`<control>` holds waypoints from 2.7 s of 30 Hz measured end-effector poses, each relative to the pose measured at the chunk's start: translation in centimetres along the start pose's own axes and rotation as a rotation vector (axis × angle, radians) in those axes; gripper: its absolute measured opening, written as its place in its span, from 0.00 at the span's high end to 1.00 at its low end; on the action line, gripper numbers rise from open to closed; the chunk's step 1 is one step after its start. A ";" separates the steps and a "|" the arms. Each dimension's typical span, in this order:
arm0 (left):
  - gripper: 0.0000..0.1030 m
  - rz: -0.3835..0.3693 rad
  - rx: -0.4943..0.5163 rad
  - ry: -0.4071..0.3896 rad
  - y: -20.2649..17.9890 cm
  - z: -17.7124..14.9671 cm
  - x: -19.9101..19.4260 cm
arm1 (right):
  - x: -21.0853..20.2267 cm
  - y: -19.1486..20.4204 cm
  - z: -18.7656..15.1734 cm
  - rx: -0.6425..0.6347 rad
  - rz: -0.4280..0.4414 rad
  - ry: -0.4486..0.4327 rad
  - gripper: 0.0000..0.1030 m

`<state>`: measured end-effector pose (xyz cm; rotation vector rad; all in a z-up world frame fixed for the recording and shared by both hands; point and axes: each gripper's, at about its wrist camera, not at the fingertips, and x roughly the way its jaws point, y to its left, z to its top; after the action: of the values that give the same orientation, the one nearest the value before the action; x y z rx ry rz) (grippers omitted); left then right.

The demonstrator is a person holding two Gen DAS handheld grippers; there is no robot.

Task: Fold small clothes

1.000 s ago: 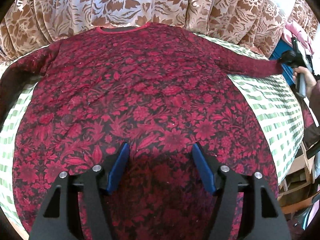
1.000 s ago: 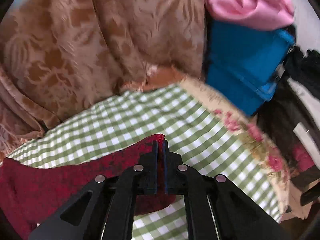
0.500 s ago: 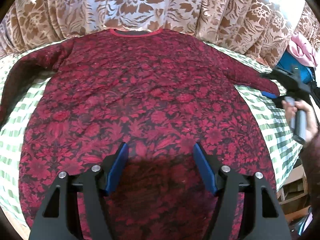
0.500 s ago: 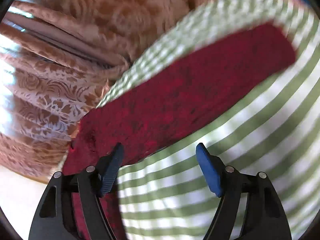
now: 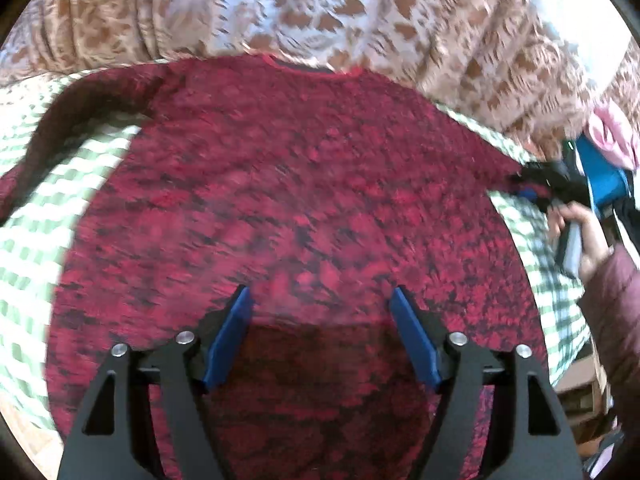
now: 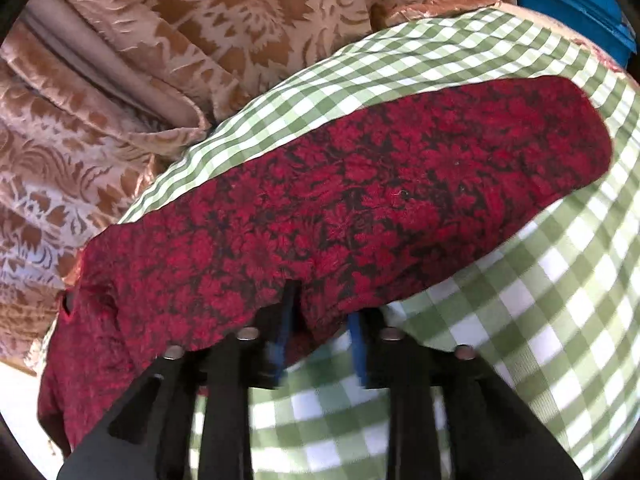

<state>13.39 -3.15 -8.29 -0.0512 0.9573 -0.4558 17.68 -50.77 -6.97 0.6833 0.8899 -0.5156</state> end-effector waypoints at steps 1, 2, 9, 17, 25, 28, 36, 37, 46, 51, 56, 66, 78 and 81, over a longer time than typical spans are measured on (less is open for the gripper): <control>0.26 0.020 -0.019 -0.024 0.8 0.3 -0.7 | -0.7 0.1 -0.2 -0.004 -0.007 -0.011 0.44; 0.26 0.043 -0.044 -0.041 1.7 0.7 -1.3 | -1.5 0.3 -0.5 -0.009 -0.012 -0.027 0.37; 0.25 0.273 -0.219 -0.109 10.9 1.0 -4.9 | -6.0 7.6 -5.6 -0.211 0.108 -0.063 0.28; 0.26 0.521 -0.541 -0.145 27.0 -0.4 -8.4 | -4.8 19.1 -18.0 -0.588 0.254 0.074 0.28; 0.31 0.531 -0.726 -0.152 37.2 0.0 -7.3 | -3.1 21.5 -21.6 -0.691 0.197 0.021 0.15; 0.76 0.533 -0.667 -0.128 37.8 1.7 -5.6 | -2.8 21.4 -21.4 -0.678 0.210 0.028 0.13; 0.90 0.754 -0.584 -0.227 41.0 10.7 -7.2 | -2.5 22.1 -22.1 -0.699 0.181 0.011 0.11; 0.90 0.792 -0.565 -0.238 41.3 12.1 -7.1 | -2.4 22.1 -22.2 -0.701 0.178 0.008 0.11; 0.59 0.882 -0.582 -0.131 42.6 13.1 -2.9 | -1.9 22.2 -22.1 -0.702 0.168 0.003 0.08; 0.52 0.735 -0.492 -0.216 36.9 11.3 -5.3 | -1.7 22.2 -22.0 -0.702 0.170 0.006 0.06; 0.51 0.317 -0.297 -0.183 26.4 7.5 -5.7 | -1.7 22.2 -22.0 -0.699 0.174 0.005 0.06; 0.46 0.054 -0.113 -0.033 13.6 -2.2 -6.3 | -2.1 21.9 -21.8 -0.685 0.191 0.008 0.06; 0.47 0.260 0.015 -0.039 8.9 -5.7 -7.2 | -9.7 12.0 -20.2 -0.623 0.108 -0.062 0.07; 0.47 0.275 0.033 -0.043 8.2 -6.0 -7.1 | -10.7 8.7 -20.6 -0.612 0.077 -0.039 0.07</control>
<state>8.05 8.04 -8.23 0.0994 0.8985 -0.2161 6.92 -28.60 -4.41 0.1469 0.9190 -0.1660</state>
